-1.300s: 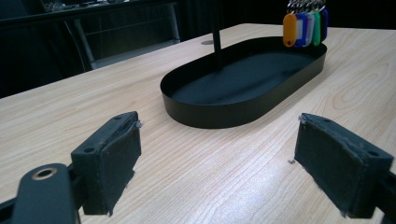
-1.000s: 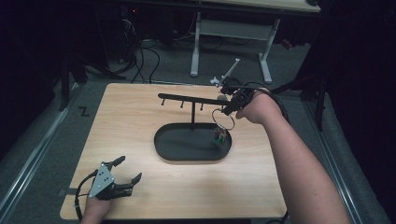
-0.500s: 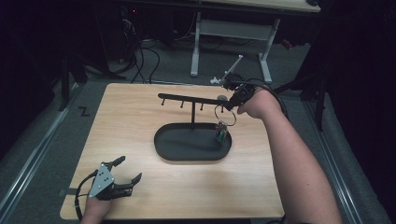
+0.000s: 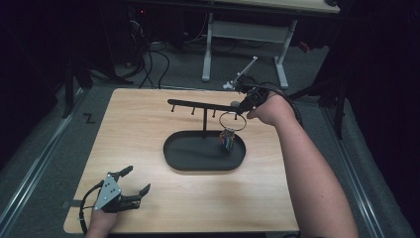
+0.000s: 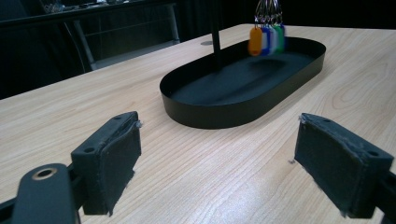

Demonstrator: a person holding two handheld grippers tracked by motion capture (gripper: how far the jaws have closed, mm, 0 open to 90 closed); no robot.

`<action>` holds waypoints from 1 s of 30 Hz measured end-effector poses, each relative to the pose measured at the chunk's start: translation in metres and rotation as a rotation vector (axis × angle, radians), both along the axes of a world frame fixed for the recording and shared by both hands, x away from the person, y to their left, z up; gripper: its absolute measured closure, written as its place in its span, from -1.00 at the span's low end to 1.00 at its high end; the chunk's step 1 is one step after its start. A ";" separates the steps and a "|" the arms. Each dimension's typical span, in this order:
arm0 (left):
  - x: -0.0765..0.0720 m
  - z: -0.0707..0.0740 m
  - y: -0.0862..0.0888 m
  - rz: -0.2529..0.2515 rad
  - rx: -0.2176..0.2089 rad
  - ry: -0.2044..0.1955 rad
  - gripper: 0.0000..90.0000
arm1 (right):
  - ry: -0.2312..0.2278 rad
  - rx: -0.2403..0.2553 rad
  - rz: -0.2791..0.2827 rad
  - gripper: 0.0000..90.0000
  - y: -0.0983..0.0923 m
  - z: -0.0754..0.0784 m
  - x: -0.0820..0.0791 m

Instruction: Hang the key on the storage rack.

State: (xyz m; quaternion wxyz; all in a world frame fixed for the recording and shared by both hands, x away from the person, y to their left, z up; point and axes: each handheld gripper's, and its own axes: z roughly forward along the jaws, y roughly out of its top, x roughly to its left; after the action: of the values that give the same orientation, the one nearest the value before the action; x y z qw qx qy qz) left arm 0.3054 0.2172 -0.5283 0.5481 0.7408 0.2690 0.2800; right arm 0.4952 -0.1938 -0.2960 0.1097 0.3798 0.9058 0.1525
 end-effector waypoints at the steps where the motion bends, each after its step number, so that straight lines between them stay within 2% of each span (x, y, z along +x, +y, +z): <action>1: 0.000 0.000 0.000 -0.001 0.001 -0.001 -0.67 | 0.002 -0.009 -0.020 0.59 0.002 0.000 -0.004; 3: 0.000 0.000 0.000 0.000 0.001 0.000 -0.67 | -0.003 -0.014 -0.017 0.56 0.001 0.000 -0.005; 5: 0.000 0.000 0.000 0.000 0.001 -0.001 -0.67 | -0.015 -0.006 -0.018 0.45 0.000 0.001 -0.007; 10: 0.000 0.000 0.000 0.002 0.003 0.001 -0.67 | -0.013 0.011 -0.070 0.00 -0.002 0.002 -0.011; 11: 0.000 0.000 0.000 0.001 0.004 0.000 -0.67 | -0.025 0.017 -0.083 -0.08 -0.003 0.002 -0.012; 14: 0.000 0.000 0.000 0.001 0.003 0.000 -0.67 | -0.023 0.035 -0.088 -0.29 -0.006 -0.001 -0.015; 17: 0.000 0.000 0.000 0.001 0.004 0.000 -0.67 | -0.028 0.022 -0.091 -0.39 -0.007 -0.005 -0.019; 19: 0.000 0.000 0.000 0.001 0.004 0.000 -0.67 | -0.049 0.014 -0.102 -0.39 -0.008 -0.009 -0.022; 20: 0.000 0.000 0.000 0.001 0.003 0.000 -0.67 | -0.068 -0.013 -0.113 -0.44 -0.008 -0.013 -0.026; 22: 0.000 0.000 0.000 0.002 0.003 0.001 -0.67 | -0.081 -0.019 -0.102 -0.47 -0.009 -0.015 -0.027; 27: 0.000 0.000 0.000 0.002 0.003 0.001 -0.67 | -0.140 -0.010 -0.088 -0.65 -0.011 -0.024 -0.039; 30: 0.000 0.000 0.000 0.001 0.005 0.000 -0.67 | -0.165 0.004 -0.112 -0.67 -0.012 -0.028 -0.044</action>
State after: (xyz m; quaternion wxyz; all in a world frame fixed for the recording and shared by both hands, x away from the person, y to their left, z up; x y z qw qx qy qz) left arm 0.3056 0.2169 -0.5283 0.5459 0.7422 0.2688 0.2809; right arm 0.4512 -0.2060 -0.3236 0.1916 0.4163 0.8707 0.1787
